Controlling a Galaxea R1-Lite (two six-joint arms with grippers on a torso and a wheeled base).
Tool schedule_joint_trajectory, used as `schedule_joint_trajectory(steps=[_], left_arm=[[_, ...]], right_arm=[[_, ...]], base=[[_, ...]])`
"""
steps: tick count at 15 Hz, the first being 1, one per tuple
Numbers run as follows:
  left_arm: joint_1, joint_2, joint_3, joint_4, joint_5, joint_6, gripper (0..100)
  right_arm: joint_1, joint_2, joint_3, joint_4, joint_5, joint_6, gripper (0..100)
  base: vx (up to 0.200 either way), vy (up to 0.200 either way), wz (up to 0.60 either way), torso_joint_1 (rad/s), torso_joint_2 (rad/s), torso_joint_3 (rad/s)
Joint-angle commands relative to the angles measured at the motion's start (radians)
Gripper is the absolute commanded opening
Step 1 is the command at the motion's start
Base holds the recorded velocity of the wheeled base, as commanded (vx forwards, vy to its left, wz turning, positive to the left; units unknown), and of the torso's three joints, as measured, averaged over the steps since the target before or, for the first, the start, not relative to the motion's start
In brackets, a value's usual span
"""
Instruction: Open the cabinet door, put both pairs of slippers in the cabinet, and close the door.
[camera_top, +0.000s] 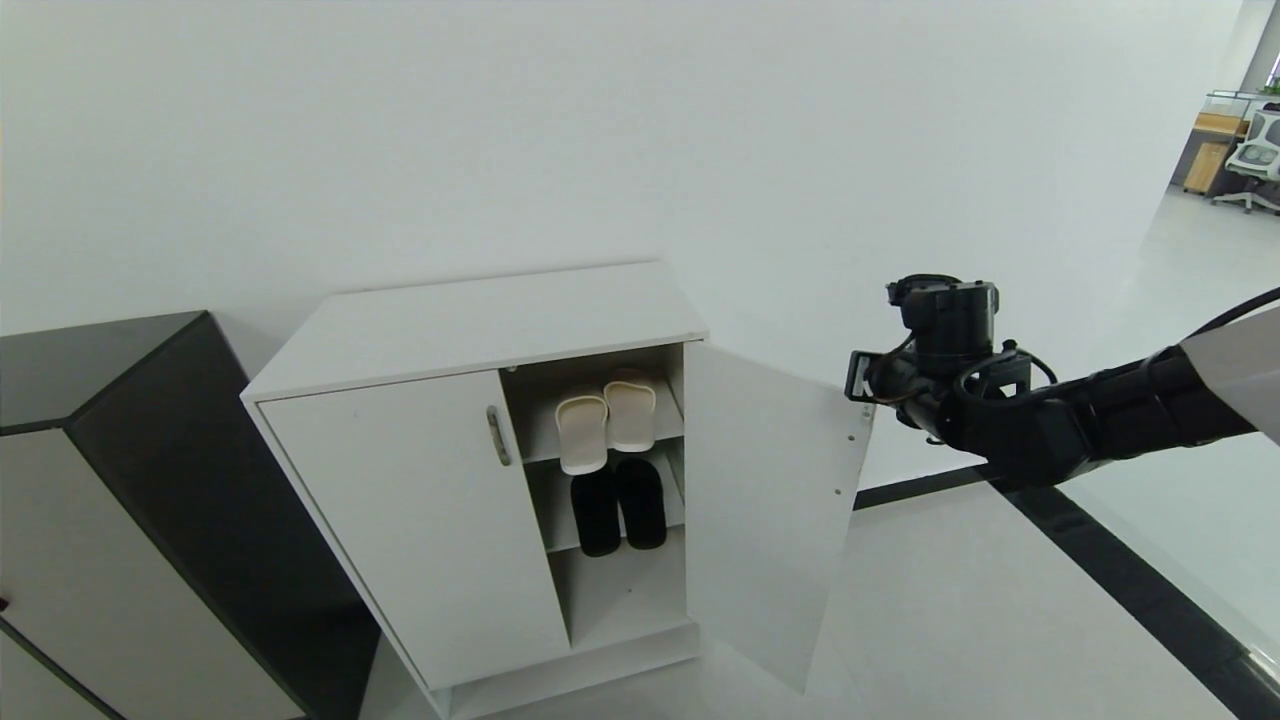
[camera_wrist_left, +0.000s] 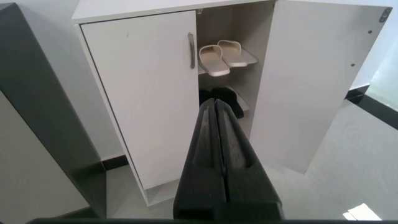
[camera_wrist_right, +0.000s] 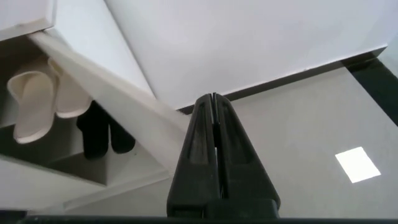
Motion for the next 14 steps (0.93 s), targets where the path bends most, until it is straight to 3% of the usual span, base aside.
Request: schedule_joint_trajectory(steps=[1,10,14], left_arm=[[0.000,0.000,0.000,0.000,0.000,0.000,0],[0.000,0.000,0.000,0.000,0.000,0.000,0],[0.000,0.000,0.000,0.000,0.000,0.000,0]], right_arm=[[-0.012,0.046,-0.016,-0.005,0.000,0.000,0],[-0.010,0.088,-0.024,-0.007,-0.006,-0.001,0],[0.076,0.028,0.045,-0.007,-0.008,0.000,0]], base=[[0.000,0.000,0.00,0.000,0.00,0.000],[0.000,0.000,0.00,0.000,0.00,0.000],[0.000,0.000,0.00,0.000,0.00,0.000]])
